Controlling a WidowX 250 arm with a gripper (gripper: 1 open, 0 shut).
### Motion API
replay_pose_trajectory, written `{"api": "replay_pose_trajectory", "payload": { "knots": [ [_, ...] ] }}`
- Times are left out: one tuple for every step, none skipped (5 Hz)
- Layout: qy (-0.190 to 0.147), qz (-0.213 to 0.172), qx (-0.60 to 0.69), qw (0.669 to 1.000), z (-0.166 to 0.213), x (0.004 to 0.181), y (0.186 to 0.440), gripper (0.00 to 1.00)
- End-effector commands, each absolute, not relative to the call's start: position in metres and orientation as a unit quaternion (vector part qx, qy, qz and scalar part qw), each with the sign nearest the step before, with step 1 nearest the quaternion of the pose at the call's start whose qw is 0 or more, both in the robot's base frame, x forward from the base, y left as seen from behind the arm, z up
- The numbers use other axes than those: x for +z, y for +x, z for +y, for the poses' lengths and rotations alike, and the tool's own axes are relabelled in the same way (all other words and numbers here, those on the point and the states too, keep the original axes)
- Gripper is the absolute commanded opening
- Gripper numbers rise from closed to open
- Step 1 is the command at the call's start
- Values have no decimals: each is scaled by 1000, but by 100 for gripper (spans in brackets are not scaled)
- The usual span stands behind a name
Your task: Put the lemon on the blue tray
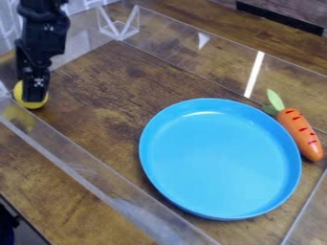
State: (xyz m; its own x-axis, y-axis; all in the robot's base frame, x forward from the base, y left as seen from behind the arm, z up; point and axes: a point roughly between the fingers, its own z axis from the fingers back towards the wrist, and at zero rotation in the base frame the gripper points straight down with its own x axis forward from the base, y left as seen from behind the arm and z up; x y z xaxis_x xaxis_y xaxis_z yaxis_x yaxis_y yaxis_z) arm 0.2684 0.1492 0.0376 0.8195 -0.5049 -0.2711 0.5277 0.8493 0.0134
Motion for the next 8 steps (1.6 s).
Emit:
{"api": "replay_pose_trajectory", "payload": {
  "knots": [
    [66,103,-273,954,157,41,281,100],
    [59,104,-244,962,170,42,279,100],
    [52,103,-214,970,182,43,278,100],
    [45,106,-181,977,183,45,277,100],
    [38,109,-148,982,183,47,276,100],
    [29,111,-115,987,184,49,275,100],
    [28,111,-133,985,191,38,274,100],
    [29,111,-151,982,200,33,274,100]
  ]
}}
